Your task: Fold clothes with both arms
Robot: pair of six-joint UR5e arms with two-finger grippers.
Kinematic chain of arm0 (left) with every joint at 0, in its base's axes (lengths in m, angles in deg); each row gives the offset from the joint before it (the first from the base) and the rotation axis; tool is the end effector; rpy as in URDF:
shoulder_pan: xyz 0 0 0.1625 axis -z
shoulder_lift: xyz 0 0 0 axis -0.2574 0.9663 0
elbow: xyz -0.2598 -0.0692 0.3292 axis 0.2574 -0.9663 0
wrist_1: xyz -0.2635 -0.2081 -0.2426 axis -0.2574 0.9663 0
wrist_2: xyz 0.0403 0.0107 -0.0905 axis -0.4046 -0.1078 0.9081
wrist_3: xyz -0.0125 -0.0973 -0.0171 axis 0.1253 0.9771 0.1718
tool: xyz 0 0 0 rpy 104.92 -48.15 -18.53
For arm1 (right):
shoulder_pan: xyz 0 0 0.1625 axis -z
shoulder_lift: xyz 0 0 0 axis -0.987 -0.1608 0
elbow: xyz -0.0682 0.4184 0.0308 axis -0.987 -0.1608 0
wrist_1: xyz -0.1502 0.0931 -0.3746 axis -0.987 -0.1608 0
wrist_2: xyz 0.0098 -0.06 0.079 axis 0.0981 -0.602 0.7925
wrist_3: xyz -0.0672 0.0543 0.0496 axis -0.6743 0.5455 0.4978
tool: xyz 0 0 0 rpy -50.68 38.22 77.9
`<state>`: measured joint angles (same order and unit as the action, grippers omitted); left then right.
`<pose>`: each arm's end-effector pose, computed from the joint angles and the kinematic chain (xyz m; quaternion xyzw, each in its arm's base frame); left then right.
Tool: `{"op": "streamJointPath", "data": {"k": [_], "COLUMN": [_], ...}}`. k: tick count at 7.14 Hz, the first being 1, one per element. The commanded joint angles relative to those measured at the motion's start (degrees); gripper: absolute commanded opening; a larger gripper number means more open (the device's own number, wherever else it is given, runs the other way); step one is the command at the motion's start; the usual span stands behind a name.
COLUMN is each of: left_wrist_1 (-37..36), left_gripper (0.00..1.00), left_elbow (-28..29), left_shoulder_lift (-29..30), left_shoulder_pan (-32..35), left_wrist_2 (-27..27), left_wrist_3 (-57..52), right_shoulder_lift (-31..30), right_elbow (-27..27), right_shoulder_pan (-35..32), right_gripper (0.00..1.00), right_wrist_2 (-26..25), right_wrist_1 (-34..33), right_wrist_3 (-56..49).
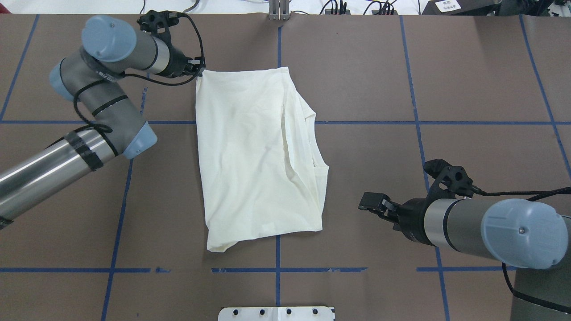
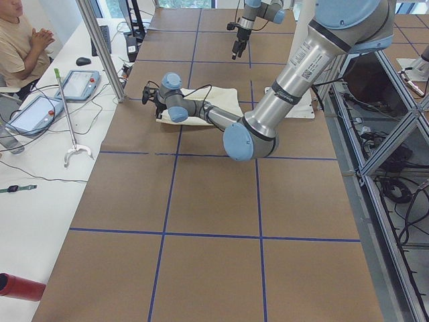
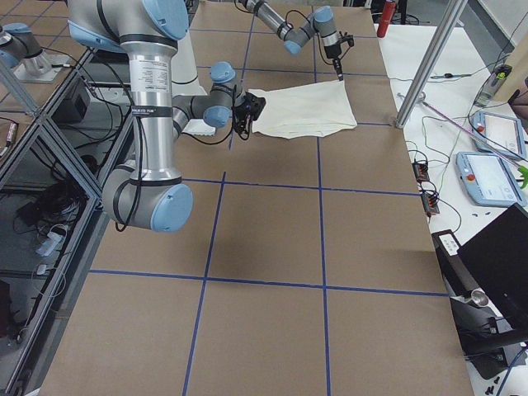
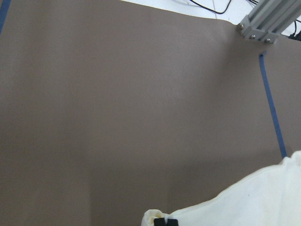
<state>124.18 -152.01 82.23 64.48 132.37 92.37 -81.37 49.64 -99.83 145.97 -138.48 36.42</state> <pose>0.4383 -0.6720 0.3178 0.2044 0.4975 -0.1049 0.8365 -0.3951 -0.2754 0.2869 0.0049 -0.5166 0.2519 0.8183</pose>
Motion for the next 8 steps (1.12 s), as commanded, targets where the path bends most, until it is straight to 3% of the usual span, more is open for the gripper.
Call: {"op": "streamJointPath", "data": {"k": [1, 2, 3, 4, 6, 8], "left_wrist_1": [1.24, 1.41, 1.67, 1.67, 1.41, 1.23], "left_gripper": [0.47, 0.47, 0.47, 0.47, 0.47, 0.47], "left_elbow": [-0.98, -5.72, -8.9, -9.72, -9.73, -9.9], "left_shoulder_lift": [1.93, -2.25, -5.52, -6.68, -6.87, -7.04], "left_shoulder_pan": [1.41, 2.2, 3.6, 3.7, 3.7, 3.7], "left_wrist_2": [0.49, 3.88, 6.35, 6.38, 6.38, 6.29], "left_wrist_3": [0.12, 0.04, -0.22, -0.31, -0.31, -0.4], "right_shoulder_lift": [8.5, 13.59, 19.9, 25.1, 34.59, 36.22], "right_elbow": [-7.98, -13.07, -17.3, -21.61, -34.33, -39.04], "right_shoulder_pan": [-1.81, -2.78, -3.84, -5.24, -6.39, -6.75], "right_gripper": [1.0, 1.0, 1.0, 1.0, 1.0, 1.0], "right_wrist_2": [0.22, 0.31, 0.57, 1.45, 2.33, 2.86], "right_wrist_1": [-0.66, -1.45, -7.46, -11.7, -11.83, -12.53], "right_wrist_3": [-0.08, -2.17, -8.37, -14.17, -18.17, -25.53]}}
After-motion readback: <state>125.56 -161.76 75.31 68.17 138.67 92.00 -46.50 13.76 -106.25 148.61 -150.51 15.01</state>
